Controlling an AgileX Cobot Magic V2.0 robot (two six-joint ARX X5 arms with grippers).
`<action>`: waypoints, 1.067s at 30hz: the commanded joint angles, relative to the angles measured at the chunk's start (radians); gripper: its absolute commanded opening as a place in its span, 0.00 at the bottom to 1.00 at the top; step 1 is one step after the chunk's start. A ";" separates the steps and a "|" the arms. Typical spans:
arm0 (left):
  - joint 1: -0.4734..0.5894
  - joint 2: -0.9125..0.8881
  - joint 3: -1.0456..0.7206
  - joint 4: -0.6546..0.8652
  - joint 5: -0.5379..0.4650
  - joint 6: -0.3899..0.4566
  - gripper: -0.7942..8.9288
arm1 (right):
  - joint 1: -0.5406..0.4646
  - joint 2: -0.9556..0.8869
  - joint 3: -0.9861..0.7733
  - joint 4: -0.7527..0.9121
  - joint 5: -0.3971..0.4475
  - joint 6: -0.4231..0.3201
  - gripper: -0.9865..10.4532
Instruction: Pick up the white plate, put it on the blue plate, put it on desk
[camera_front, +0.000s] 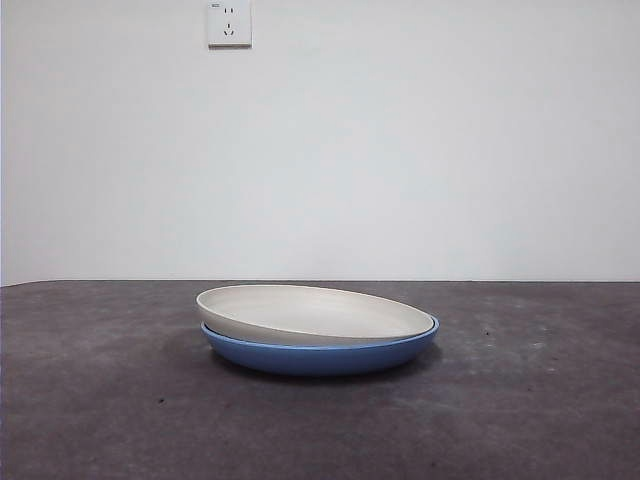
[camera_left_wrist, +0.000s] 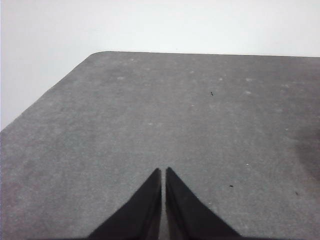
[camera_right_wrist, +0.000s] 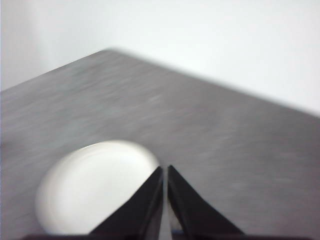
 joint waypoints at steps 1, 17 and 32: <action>0.004 -0.001 -0.021 -0.008 -0.002 -0.002 0.10 | -0.060 -0.076 -0.065 0.061 0.031 -0.001 0.09; 0.004 0.000 -0.021 -0.008 -0.002 -0.002 0.10 | -0.110 -0.521 -0.578 0.393 0.394 0.158 0.09; 0.004 -0.001 -0.021 -0.008 -0.002 -0.002 0.10 | -0.110 -0.674 -0.797 0.361 0.397 0.216 0.09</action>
